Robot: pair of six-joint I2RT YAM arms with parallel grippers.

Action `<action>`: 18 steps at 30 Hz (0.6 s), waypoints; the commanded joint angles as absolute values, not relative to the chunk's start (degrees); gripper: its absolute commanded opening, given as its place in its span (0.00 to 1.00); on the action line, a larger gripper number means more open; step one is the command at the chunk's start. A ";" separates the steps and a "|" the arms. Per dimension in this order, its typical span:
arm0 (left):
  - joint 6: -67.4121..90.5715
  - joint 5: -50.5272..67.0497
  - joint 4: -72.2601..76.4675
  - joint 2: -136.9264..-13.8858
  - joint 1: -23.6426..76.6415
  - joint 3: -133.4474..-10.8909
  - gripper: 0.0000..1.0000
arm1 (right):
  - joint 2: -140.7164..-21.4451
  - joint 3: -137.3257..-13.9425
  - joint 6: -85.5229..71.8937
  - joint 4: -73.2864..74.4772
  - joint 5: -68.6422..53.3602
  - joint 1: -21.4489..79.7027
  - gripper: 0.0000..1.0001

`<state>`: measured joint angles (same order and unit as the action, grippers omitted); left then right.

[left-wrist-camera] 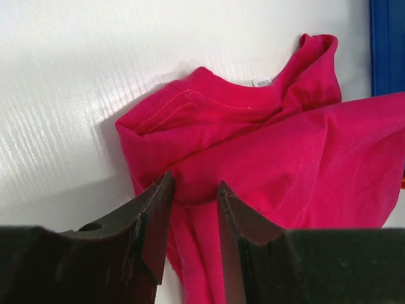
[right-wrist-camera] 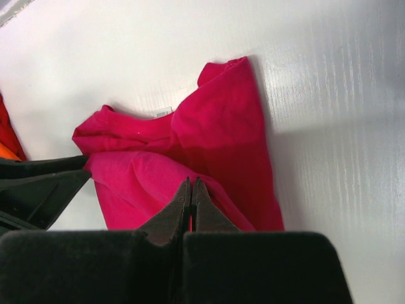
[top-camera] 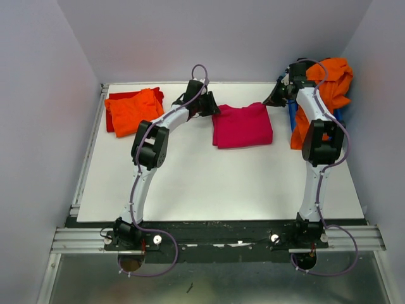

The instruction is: Fold and stack the t-shirts

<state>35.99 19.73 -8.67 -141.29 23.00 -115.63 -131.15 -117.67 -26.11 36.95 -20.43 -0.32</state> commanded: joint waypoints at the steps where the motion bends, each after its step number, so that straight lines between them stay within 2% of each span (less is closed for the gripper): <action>1: 35.95 19.16 -10.02 -140.54 23.38 -116.37 0.43 | -132.10 -117.16 -26.45 36.83 -19.78 0.00 0.01; 5: 35.68 19.07 -11.16 -141.06 23.38 -117.33 0.40 | -132.10 -117.25 -26.72 36.74 -19.95 0.00 0.01; 9: 36.56 19.77 -10.73 -142.20 23.38 -118.04 0.22 | -132.10 -117.16 -26.81 36.74 -20.13 0.00 0.01; 11: 37.09 19.95 -10.90 -142.73 23.47 -118.39 0.29 | -132.10 -117.16 -26.81 36.74 -20.04 0.00 0.01; 12: 37.09 19.78 -11.33 -142.82 23.55 -118.74 0.39 | -132.10 -117.16 -26.81 36.74 -20.04 0.00 0.01; 13: 37.00 19.60 -11.51 -142.74 23.55 -118.74 0.44 | -132.01 -117.25 -26.81 36.83 -20.04 0.00 0.01; 16: 36.83 18.90 -11.43 -141.77 23.73 -117.69 0.46 | -132.10 -117.25 -26.81 36.83 -19.95 0.00 0.01; 18: 36.83 18.81 -11.16 -141.77 23.82 -117.42 0.41 | -132.19 -117.25 -26.72 36.83 -19.86 0.00 0.01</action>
